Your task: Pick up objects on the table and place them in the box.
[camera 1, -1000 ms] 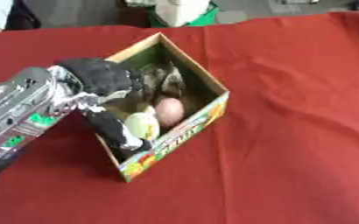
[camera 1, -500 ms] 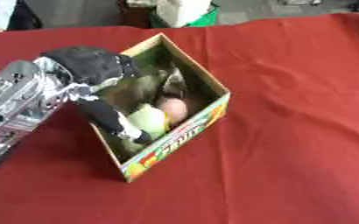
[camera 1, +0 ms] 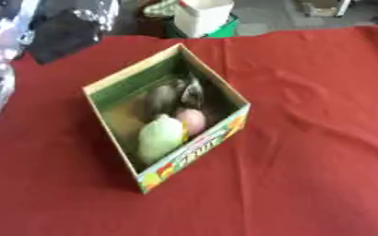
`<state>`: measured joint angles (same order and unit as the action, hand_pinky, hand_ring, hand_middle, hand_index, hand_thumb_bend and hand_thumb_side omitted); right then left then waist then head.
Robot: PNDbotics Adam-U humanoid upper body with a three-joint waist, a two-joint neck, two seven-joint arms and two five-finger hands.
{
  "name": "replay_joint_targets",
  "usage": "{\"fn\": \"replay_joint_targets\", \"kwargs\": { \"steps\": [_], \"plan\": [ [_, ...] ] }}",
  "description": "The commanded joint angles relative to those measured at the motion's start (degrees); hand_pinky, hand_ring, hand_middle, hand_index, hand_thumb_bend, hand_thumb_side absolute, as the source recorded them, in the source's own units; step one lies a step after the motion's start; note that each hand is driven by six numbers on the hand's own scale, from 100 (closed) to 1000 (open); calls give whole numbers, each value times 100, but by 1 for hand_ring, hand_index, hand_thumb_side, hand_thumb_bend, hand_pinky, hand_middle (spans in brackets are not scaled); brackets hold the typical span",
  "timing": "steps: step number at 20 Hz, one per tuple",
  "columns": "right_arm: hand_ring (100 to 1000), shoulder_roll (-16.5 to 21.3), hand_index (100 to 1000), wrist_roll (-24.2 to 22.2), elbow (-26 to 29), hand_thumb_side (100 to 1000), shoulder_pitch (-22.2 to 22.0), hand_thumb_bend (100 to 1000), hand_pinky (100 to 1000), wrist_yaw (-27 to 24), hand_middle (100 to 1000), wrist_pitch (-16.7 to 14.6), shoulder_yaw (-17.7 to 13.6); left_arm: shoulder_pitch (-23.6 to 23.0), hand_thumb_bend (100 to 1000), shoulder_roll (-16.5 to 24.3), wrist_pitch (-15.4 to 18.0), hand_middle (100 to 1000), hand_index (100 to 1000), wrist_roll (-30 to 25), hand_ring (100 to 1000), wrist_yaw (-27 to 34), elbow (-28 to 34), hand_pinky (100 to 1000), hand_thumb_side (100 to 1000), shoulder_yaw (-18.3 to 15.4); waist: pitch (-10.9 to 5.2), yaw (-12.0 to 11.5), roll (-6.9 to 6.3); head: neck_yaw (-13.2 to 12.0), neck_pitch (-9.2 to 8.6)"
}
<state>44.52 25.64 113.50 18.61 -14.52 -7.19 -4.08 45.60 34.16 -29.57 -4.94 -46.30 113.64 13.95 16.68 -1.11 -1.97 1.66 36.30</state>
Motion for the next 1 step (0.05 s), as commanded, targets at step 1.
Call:
{"fn": "replay_joint_targets", "kwargs": {
  "steps": [1],
  "plan": [
    [827,78,839,62,109,1000,17,100,678,75,781,-125,-111,-81,122,-39,25,800,895,1451,758,1029,95,742,957,-419,-145,-17,21,62,116]
  ]
}}
